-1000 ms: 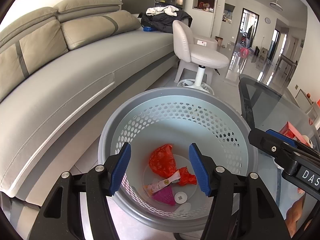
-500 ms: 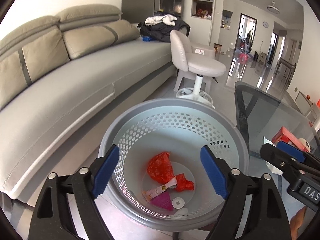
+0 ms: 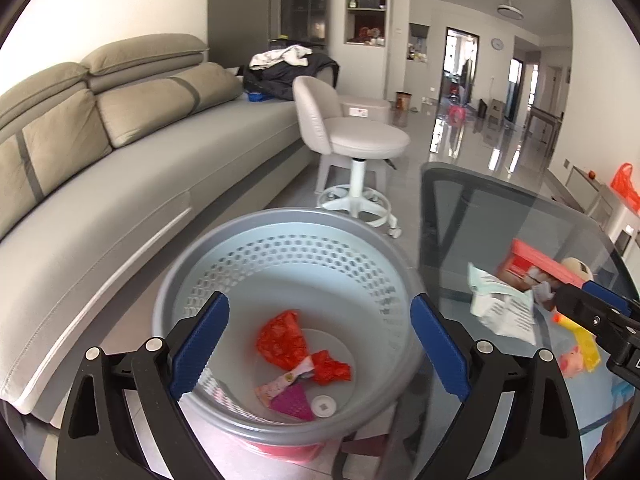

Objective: Collect trash
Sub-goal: 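Move both tools back over the table toward the remaining trash, then grasp the yellow square lid with the right tool while the left tool grasps the pink pig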

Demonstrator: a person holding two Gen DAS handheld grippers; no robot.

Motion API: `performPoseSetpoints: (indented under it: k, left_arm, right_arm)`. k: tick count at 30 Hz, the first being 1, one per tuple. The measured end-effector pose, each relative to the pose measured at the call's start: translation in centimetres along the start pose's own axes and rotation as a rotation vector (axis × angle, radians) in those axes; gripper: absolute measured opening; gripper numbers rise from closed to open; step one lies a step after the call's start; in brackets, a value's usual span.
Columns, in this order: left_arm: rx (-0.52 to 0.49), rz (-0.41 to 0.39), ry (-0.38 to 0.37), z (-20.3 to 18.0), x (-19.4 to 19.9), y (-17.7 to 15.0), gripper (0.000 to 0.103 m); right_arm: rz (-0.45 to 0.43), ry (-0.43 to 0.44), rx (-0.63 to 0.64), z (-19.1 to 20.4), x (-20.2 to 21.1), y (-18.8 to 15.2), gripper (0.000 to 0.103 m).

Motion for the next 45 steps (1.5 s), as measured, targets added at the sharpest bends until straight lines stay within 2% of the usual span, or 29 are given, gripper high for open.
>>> performPoseSetpoints:
  k: [10, 18, 27, 45]
  left_arm:
    - [-0.063, 0.016, -0.101, -5.5, 0.2, -0.5, 0.092]
    - [-0.104, 0.039, -0.158, -9.8, -0.1, -1.5, 0.092]
    - [-0.162, 0.047, -0.170, -13.0, -0.6, -2.2, 0.092]
    - [-0.208, 0.059, -0.166, -14.4, -0.8, -3.0, 0.092]
  right_arm:
    - [-0.012, -0.145, -0.073, -8.0, 4.1, -2.1, 0.070]
    - [0.055, -0.210, -0.137, -13.7, 4.6, -4.6, 0.070]
    - [0.130, -0.149, -0.151, -14.1, 2.3, -6.4, 0.070]
    - [0.172, -0.054, -0.211, -14.2, -0.2, -6.7, 0.070]
Point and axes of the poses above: each gripper's, at about its wrist camera, not at the fingertips, and x roughly against the way its jaws point, z to its left, y to its top, the point moved 6 cm from there along -x, roughly the way its jaws point
